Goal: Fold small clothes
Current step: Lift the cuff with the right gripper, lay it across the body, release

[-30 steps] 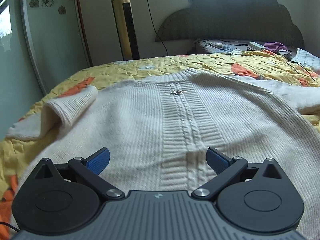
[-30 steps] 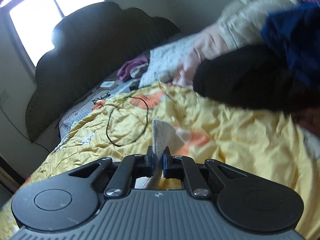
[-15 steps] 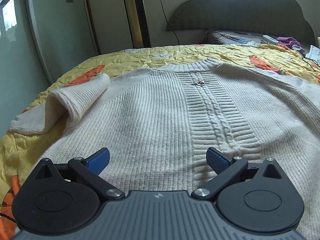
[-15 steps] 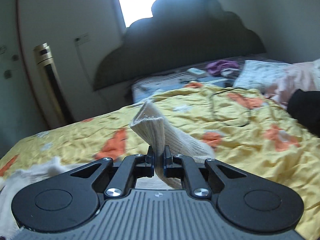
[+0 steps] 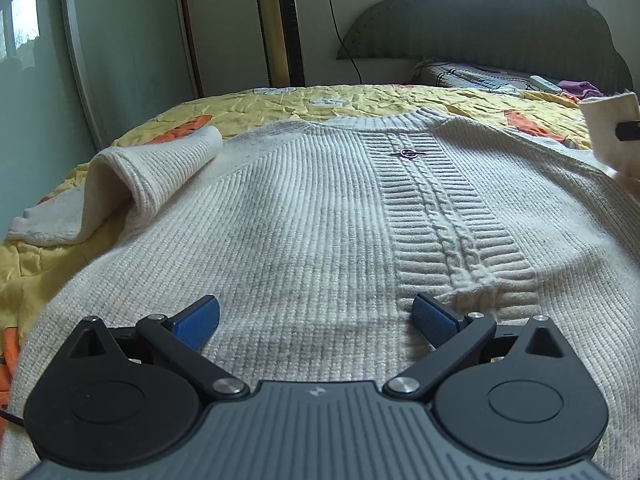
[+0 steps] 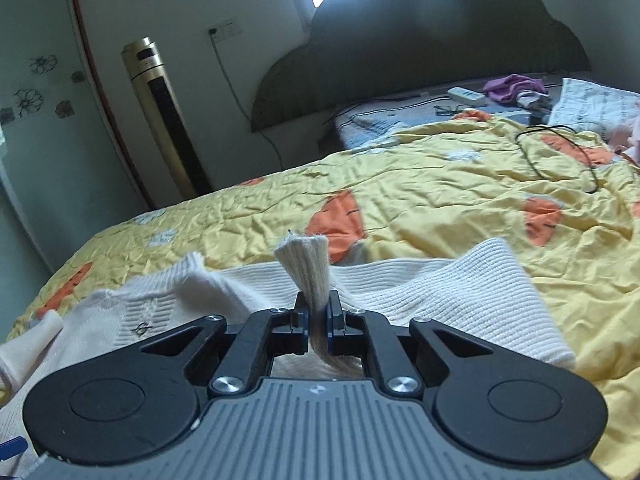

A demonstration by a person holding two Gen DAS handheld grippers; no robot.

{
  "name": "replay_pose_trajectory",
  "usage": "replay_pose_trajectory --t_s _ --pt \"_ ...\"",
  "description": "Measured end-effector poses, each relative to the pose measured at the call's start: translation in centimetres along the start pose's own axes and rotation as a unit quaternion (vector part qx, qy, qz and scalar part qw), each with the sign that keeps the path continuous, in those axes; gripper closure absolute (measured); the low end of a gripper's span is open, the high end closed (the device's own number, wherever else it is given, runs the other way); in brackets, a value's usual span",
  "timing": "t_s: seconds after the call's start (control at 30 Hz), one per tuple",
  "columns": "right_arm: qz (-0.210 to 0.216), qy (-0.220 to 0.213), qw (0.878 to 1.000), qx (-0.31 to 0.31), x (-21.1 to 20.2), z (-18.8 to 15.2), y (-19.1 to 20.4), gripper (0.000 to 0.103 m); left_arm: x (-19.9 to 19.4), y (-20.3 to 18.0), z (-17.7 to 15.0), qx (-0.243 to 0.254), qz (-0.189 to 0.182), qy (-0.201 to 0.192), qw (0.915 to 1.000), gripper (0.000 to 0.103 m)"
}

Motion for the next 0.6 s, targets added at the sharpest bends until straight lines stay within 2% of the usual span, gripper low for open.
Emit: replay_pose_trajectory --t_s 0.33,0.6 --pt "0.024 0.008 1.0 -0.016 0.7 -0.3 6.1 0.092 0.0 0.1 -0.1 -0.005 -0.002 -0.001 1.0 0.0" --pt "0.039 0.012 0.999 -0.01 1.3 0.3 9.0 0.092 0.0 0.2 -0.2 -0.009 -0.006 0.0 0.9999 0.0"
Point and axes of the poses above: each gripper's, at about its wrist camera, not at the fingertips, and x roughly the way its jaws point, y to its left, z to its top, the point moved 9 cm from there along x, roughly the way its jaws point, and after that the axes turned 6 degrees about -z, right-handed, at the moved point
